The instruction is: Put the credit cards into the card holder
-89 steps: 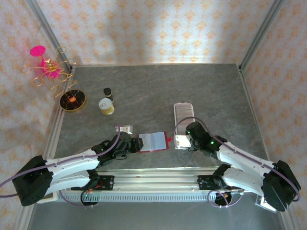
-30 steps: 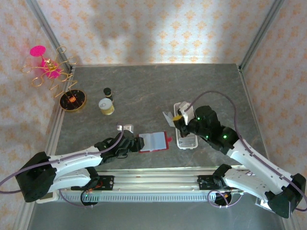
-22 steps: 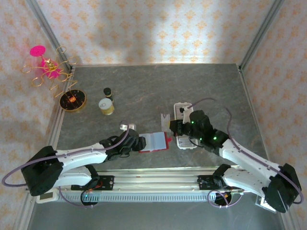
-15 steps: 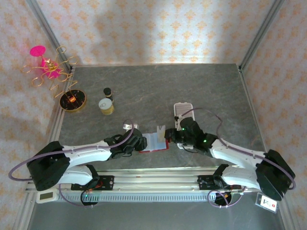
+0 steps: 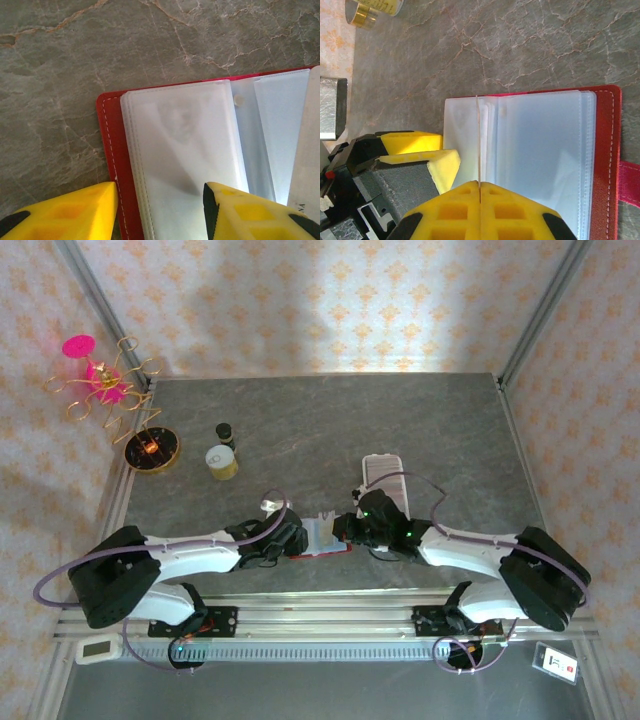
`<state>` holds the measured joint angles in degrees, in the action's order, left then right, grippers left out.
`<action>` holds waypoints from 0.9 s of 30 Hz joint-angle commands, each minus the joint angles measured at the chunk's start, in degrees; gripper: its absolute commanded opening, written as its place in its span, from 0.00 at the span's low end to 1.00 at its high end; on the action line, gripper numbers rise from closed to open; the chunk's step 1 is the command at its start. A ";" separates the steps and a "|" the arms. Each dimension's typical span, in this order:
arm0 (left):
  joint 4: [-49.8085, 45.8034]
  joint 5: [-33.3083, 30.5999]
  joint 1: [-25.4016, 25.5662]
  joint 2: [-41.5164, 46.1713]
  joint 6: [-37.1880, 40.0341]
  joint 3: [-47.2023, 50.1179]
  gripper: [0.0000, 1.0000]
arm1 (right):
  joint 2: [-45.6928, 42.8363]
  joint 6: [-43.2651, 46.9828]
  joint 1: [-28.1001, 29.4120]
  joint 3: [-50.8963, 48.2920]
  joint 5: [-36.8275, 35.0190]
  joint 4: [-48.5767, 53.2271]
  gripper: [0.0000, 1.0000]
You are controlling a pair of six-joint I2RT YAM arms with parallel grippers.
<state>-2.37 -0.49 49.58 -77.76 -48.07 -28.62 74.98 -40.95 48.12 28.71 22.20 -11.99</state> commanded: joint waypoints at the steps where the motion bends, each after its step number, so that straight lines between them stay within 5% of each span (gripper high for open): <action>1: -1.96 -1.21 0.52 -1.46 0.35 -1.26 0.48 | 0.78 -1.11 0.35 0.85 -2.20 -1.97 0.00; 10: -3.08 -1.79 0.52 -3.10 1.15 -0.81 0.38 | 3.94 -2.39 0.42 1.86 -3.10 -3.50 0.00; 27: -2.82 -1.79 0.52 -2.75 0.92 0.15 0.34 | 5.18 -6.05 0.49 0.37 -3.58 -8.54 0.00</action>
<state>-2.35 -2.00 49.89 -79.13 -47.88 -29.23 79.46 -45.50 48.23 28.86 20.38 -17.69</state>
